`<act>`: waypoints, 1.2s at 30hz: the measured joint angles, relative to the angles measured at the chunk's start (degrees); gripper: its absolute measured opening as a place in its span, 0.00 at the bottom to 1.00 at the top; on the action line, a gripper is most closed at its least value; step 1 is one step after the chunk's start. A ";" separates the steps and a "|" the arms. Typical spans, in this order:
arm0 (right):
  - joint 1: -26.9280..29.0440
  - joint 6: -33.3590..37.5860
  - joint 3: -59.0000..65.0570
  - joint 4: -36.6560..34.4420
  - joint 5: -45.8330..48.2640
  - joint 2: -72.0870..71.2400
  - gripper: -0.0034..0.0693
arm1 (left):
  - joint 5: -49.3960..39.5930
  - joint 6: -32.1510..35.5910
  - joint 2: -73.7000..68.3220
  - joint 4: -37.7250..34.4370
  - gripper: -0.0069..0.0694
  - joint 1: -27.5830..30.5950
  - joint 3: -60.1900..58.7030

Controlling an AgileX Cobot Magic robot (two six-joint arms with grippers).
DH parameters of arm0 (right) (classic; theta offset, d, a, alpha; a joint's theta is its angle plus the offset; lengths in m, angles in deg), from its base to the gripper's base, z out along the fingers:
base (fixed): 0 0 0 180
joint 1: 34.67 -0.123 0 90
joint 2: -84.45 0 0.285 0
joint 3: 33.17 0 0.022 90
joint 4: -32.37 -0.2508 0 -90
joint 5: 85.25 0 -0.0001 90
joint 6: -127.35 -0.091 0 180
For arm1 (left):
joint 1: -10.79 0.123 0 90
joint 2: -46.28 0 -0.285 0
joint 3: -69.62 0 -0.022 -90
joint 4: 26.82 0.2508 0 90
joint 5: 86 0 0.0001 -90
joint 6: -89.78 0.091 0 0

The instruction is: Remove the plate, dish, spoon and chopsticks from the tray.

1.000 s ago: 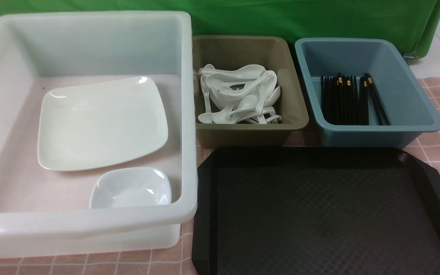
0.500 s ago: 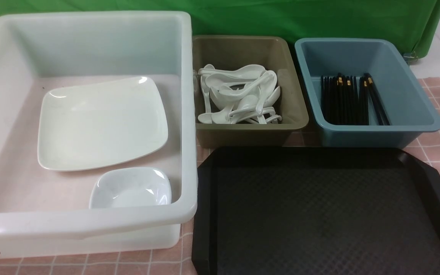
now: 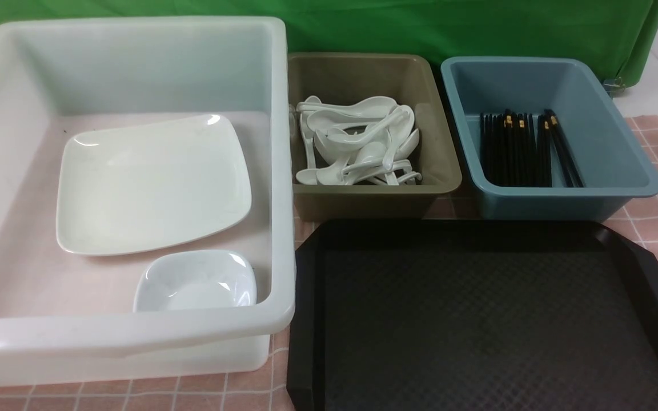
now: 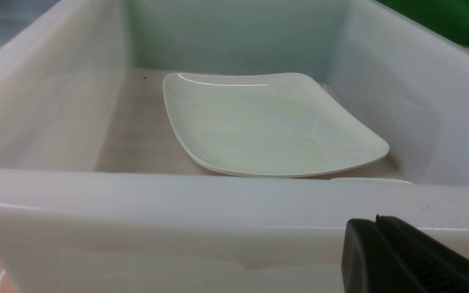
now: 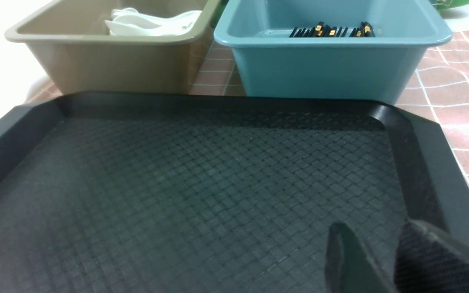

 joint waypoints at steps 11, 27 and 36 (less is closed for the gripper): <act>0.00 0.00 0.00 0.00 0.00 0.00 0.38 | 0.00 0.21 0.00 0.00 0.09 0.00 0.00; 0.00 0.00 0.00 0.00 0.00 0.00 0.38 | 0.00 0.90 0.00 0.04 0.09 0.00 0.00; 0.00 0.00 0.00 0.00 0.00 0.00 0.38 | 0.00 0.90 0.00 0.04 0.09 0.00 0.00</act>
